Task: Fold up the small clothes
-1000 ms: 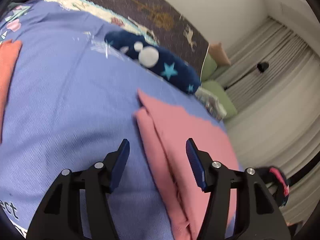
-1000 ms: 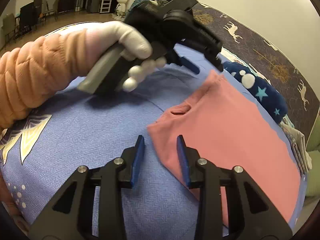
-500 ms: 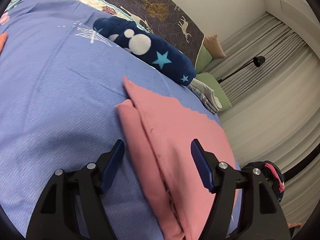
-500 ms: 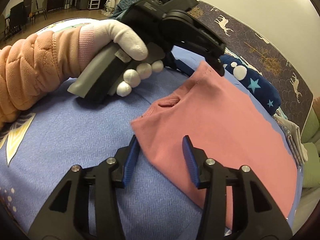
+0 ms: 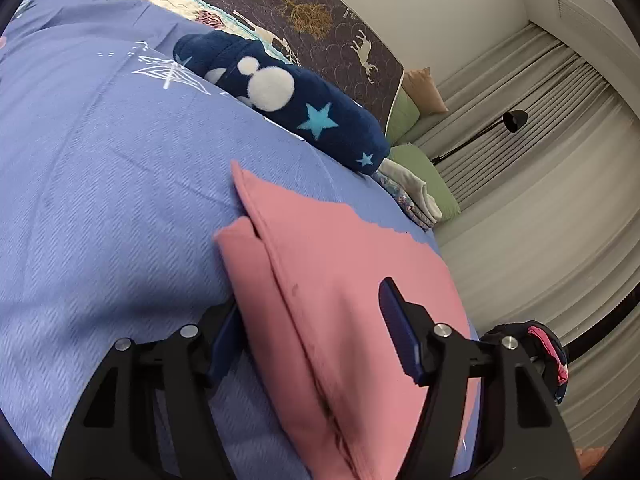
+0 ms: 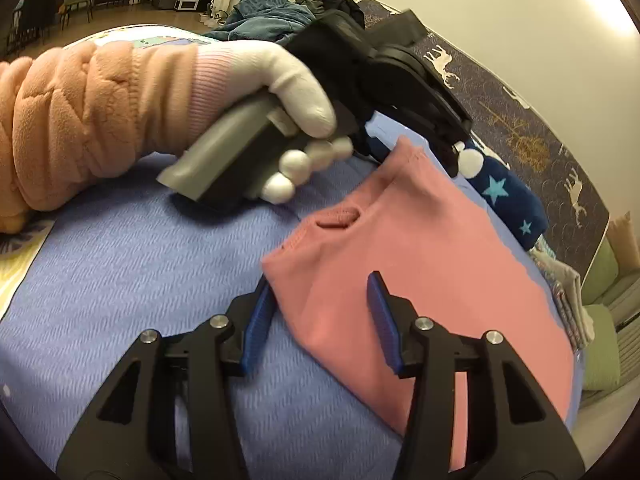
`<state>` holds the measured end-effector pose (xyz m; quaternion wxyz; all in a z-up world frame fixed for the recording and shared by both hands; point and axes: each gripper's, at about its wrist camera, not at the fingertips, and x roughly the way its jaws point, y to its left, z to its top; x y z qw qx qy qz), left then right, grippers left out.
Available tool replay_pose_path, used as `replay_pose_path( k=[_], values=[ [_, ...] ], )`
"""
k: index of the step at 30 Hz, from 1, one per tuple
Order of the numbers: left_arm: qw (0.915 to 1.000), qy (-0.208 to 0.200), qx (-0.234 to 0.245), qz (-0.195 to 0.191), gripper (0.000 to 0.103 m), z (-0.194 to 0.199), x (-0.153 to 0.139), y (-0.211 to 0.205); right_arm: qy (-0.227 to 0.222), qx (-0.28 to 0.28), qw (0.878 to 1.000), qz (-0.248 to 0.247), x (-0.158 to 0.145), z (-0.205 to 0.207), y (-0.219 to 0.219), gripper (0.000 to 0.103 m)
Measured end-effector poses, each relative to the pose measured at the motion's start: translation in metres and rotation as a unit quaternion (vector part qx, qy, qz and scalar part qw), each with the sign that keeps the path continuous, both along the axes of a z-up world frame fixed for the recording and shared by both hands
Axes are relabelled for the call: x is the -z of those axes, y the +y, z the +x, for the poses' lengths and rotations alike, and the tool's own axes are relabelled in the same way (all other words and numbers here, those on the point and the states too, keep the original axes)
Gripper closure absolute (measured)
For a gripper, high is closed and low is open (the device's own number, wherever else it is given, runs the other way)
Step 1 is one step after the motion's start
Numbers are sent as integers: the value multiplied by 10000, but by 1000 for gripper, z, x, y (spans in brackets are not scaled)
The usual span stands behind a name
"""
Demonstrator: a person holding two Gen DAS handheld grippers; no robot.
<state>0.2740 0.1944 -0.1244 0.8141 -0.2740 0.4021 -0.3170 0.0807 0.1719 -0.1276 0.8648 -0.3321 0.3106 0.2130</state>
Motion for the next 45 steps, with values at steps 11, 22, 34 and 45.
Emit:
replay_pose_path(
  k=[11, 22, 34, 45],
  values=[
    [9990, -28, 359, -268, 47, 6, 4, -5, 109, 282, 9995, 131, 0, 29, 12, 41],
    [9983, 112, 419, -382, 51, 10, 6, -5, 229, 714, 9968, 279, -4, 20, -8, 43],
    [9983, 443, 211, -314, 91, 27, 15, -10, 474, 712, 9916, 973, -13, 45, -12, 91],
    [9986, 410, 167, -294, 91, 29, -10, -25, 399, 1128, 9781, 1702, -42, 42, -48, 91]
  ],
)
